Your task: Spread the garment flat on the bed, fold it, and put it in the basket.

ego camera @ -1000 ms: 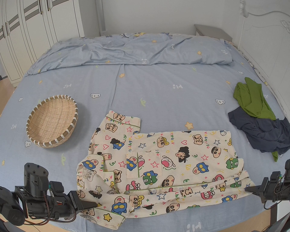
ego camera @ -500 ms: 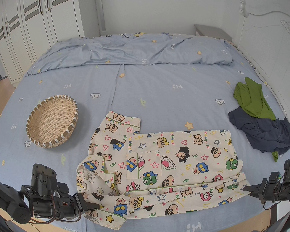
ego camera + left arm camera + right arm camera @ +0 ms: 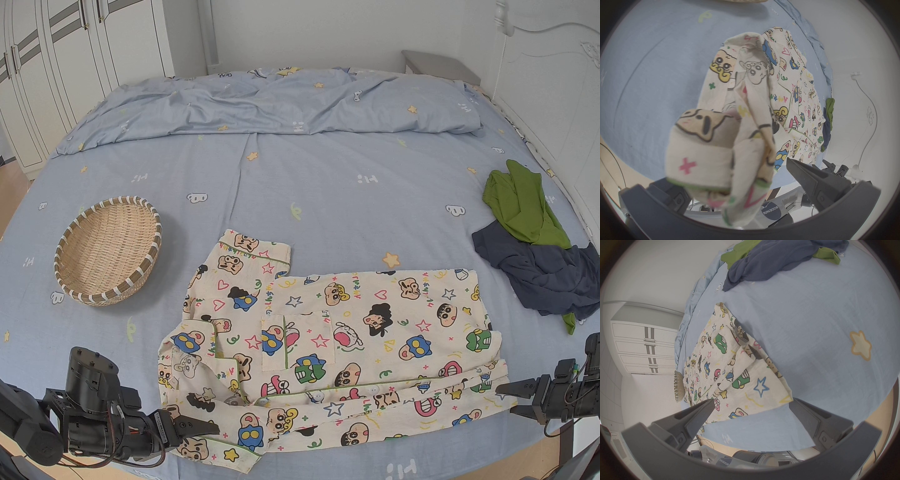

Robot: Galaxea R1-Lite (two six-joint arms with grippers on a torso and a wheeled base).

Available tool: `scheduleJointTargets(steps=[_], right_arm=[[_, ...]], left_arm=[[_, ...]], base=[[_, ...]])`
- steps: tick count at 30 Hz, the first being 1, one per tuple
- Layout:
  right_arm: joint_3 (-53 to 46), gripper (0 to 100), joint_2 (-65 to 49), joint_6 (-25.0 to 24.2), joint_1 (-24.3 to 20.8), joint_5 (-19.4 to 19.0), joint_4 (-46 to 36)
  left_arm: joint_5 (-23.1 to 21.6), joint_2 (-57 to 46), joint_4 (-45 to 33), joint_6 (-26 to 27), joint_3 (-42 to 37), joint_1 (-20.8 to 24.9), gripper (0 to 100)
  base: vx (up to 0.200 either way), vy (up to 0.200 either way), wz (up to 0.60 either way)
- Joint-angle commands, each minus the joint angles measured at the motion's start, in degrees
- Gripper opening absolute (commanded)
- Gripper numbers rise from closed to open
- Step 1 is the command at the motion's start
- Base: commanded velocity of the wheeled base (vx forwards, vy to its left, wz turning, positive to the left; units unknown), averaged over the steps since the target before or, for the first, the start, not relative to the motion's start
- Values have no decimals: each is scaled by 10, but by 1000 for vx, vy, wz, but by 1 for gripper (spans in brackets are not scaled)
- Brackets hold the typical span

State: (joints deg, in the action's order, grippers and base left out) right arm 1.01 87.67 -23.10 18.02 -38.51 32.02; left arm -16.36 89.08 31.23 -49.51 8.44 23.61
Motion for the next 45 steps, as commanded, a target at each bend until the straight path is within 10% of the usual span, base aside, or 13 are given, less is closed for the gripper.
scheduleJointTargets(steps=[1,10,18,28,45], right_arm=[[-9,100,-98,12,-18,-1,-57],[79,100,-328,11,-133,0,-326],[164,100,-305,11,-150,-10,-362],[124,100,-241,11,-145,-30,-304],[67,100,-264,12,-136,-29,-291]], left_arm=[[0,-77,-64,11,-4,-35,100],[-4,-228,-286,55,113,-120,100],[-7,-246,-376,56,280,-102,100],[-53,-152,-365,50,262,-5,100],[-68,15,-209,57,195,-9,100]], base=[[0,0,0],[0,0,0],[0,0,0],[0,0,0],[0,0,0]])
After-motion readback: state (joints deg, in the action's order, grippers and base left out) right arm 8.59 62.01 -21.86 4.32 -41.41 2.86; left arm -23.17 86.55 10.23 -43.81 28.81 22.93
